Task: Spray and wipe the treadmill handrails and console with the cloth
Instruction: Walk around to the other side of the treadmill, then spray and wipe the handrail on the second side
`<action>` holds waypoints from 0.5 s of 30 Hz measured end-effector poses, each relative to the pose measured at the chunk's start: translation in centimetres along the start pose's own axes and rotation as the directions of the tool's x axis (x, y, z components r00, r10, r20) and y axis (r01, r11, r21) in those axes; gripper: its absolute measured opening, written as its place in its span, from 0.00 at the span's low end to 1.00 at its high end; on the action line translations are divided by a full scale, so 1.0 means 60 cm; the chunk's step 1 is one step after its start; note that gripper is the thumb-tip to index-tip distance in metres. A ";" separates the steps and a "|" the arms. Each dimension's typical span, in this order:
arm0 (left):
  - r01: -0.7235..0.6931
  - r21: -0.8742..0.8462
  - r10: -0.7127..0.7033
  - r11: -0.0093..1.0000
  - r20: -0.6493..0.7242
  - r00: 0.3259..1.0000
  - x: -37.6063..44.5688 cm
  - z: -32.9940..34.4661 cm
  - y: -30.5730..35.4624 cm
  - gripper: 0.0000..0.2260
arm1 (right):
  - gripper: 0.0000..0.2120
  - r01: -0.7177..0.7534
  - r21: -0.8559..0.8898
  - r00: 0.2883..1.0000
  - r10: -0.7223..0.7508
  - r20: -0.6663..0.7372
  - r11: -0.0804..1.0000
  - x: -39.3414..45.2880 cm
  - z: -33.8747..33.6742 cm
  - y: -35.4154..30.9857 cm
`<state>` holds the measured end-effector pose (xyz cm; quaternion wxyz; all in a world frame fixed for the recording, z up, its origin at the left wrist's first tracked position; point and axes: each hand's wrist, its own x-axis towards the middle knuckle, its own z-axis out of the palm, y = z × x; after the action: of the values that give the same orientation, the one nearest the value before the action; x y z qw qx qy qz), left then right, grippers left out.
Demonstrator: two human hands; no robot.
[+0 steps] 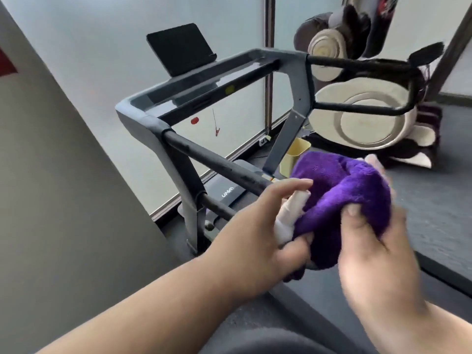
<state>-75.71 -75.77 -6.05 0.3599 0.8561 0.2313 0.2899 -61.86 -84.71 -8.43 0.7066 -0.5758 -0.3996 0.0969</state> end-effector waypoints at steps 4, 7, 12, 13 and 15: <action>-0.021 -0.034 0.025 0.999 0.134 0.991 0.049 -0.003 -0.024 0.26 | 0.31 0.067 -0.160 0.982 -0.094 -0.164 0.985 0.009 0.012 0.017; 0.082 -0.072 -0.070 0.994 0.154 0.986 0.060 -0.004 -0.063 0.24 | 0.34 -0.055 -0.347 0.997 0.033 -0.069 0.936 0.031 0.042 0.034; 0.210 -0.083 -0.202 0.974 0.100 0.974 0.061 -0.022 -0.129 0.23 | 0.33 -0.053 -0.788 0.955 0.261 0.139 0.614 0.071 0.090 0.040; 0.220 -0.097 -0.210 0.971 0.106 0.972 0.061 -0.023 -0.134 0.23 | 0.33 -0.046 -0.819 0.935 0.313 0.166 0.572 0.079 0.088 0.035; 0.241 -0.107 -0.226 0.965 0.134 0.965 0.055 -0.018 -0.143 0.24 | 0.34 -0.072 -0.850 0.888 0.421 0.183 0.522 0.087 0.074 0.027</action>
<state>-75.64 -67.79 -10.76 0.4565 0.8153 0.2903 0.2066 -60.92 -77.80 -7.43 0.2447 -0.8603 -0.4344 0.1059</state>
